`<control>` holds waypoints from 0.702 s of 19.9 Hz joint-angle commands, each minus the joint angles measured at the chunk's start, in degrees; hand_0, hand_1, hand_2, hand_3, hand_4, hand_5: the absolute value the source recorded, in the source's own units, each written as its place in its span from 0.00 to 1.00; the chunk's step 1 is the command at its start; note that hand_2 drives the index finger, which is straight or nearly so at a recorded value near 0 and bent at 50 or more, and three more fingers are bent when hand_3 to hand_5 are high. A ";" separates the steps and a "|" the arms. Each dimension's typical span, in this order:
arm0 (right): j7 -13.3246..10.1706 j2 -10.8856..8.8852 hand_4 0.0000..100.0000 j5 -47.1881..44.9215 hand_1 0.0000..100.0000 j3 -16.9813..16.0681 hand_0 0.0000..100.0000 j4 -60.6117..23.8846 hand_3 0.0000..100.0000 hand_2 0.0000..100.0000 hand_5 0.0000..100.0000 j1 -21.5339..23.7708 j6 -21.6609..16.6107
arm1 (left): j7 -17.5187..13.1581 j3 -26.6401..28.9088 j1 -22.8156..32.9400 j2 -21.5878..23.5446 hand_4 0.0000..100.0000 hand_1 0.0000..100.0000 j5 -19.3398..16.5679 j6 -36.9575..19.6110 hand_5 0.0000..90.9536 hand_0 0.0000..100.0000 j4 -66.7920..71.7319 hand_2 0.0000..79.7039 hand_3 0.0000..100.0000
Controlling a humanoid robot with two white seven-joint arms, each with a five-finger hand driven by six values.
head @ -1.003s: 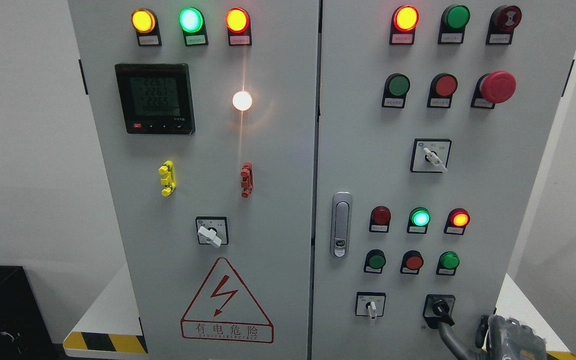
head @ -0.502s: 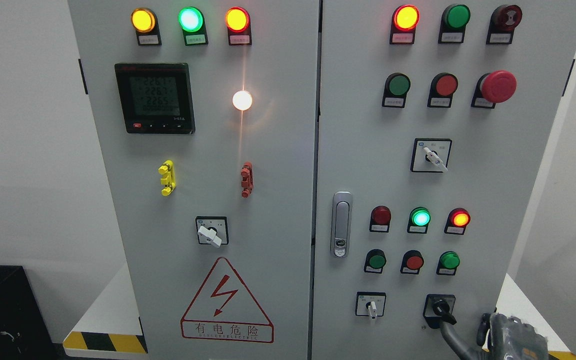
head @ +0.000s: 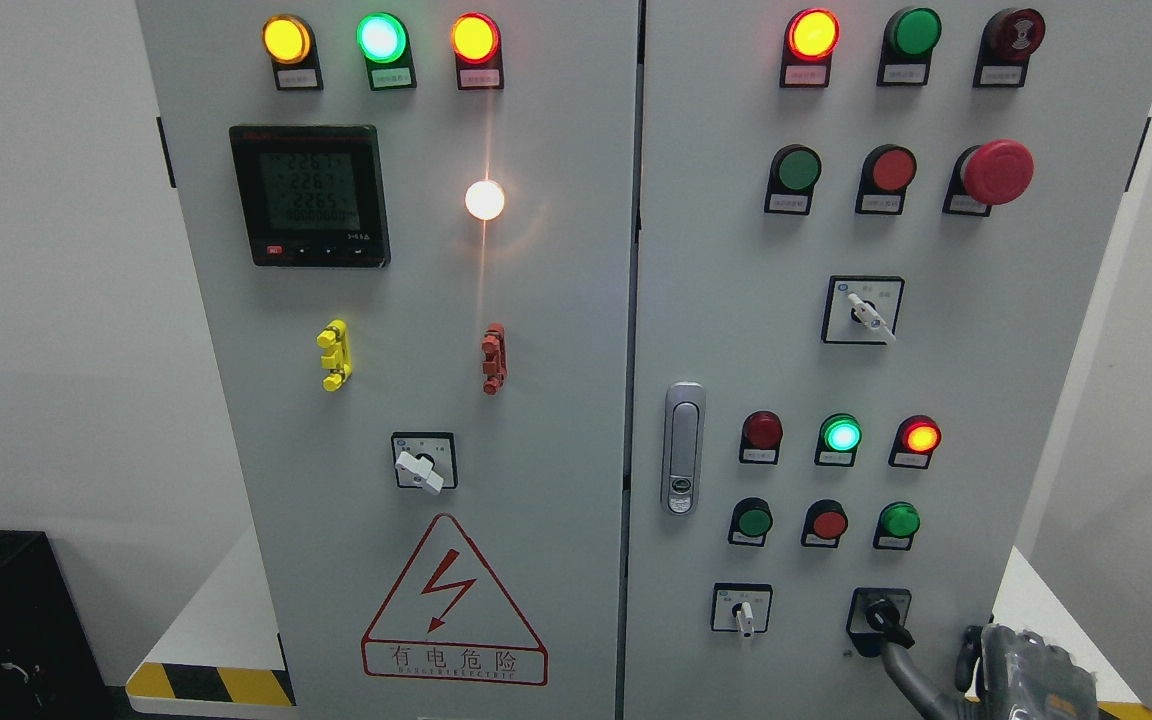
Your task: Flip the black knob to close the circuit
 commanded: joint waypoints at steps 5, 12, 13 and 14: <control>-0.31 -0.42 0.95 -1.44 0.04 0.54 0.00 -0.55 1.00 0.85 0.99 0.09 0.03 | -0.04 0.00 1.32 0.00 0.00 0.56 0.00 0.01 0.00 0.12 -1.67 0.00 0.00; -0.40 -0.42 0.95 -1.44 0.04 1.15 0.00 -0.64 1.00 0.84 0.99 0.61 -0.05 | -0.04 0.00 1.32 0.00 0.00 0.56 0.00 0.01 0.00 0.12 -1.67 0.00 0.00; -0.40 -0.42 0.95 -1.44 0.04 1.59 0.00 -0.64 1.00 0.84 0.99 0.61 -0.05 | -0.04 0.00 1.32 0.00 0.00 0.56 0.00 0.01 0.00 0.12 -1.67 0.00 0.00; -0.40 -0.42 0.95 -1.44 0.04 1.85 0.00 -0.73 1.00 0.84 0.99 0.61 -0.05 | -0.04 0.00 1.32 0.00 0.00 0.56 0.00 0.01 0.00 0.12 -1.67 0.00 0.00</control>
